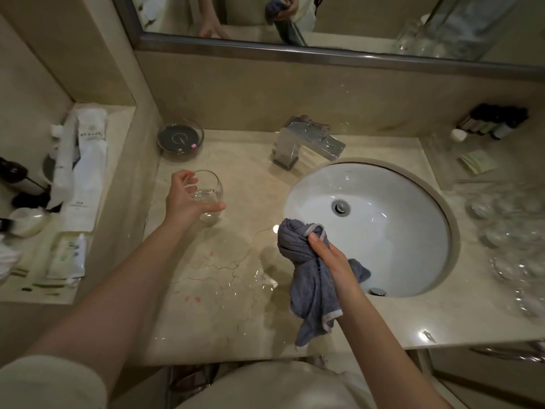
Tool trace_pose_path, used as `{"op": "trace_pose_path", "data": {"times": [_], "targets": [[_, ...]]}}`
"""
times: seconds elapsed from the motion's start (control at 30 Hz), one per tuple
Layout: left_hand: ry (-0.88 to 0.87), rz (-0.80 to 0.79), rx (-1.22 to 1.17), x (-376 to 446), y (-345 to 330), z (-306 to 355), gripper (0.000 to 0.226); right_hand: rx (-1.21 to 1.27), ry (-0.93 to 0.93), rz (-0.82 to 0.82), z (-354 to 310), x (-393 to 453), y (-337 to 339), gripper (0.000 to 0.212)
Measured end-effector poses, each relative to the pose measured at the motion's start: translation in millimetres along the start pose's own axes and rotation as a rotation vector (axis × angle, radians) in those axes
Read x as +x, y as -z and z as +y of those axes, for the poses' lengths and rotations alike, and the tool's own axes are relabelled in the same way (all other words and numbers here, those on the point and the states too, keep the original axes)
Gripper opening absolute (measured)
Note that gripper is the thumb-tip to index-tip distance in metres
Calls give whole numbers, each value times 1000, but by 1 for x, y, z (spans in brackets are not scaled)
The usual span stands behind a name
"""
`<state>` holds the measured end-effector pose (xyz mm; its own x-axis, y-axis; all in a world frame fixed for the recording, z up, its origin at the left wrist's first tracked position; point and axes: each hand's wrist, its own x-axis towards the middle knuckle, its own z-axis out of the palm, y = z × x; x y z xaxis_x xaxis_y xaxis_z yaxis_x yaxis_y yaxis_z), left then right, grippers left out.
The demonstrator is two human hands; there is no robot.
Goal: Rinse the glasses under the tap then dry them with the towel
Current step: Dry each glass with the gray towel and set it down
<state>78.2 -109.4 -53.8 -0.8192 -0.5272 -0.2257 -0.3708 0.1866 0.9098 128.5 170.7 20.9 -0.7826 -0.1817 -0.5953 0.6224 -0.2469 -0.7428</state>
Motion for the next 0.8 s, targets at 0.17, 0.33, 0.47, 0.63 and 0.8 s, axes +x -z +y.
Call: {"op": "trace_pose_path", "data": {"times": [0.17, 0.33, 0.47, 0.63, 0.8], "targets": [[-10, -37, 30, 8, -5, 2, 101, 18, -5, 12, 2, 1, -2, 22], [-5, -72, 26, 12, -6, 0, 101, 8, 5, 15, 3, 3, -1, 20], [-28, -86, 46, 14, -7, -1, 101, 4, 1, 18, 4, 1, 1, 20], [-26, -65, 61, 15, -10, -4, 104, 33, -5, 40, 6, 2, 3, 23], [-16, -34, 75, 20, -10, -2, 104, 46, -12, 52, 8, 3, 4, 23]]}}
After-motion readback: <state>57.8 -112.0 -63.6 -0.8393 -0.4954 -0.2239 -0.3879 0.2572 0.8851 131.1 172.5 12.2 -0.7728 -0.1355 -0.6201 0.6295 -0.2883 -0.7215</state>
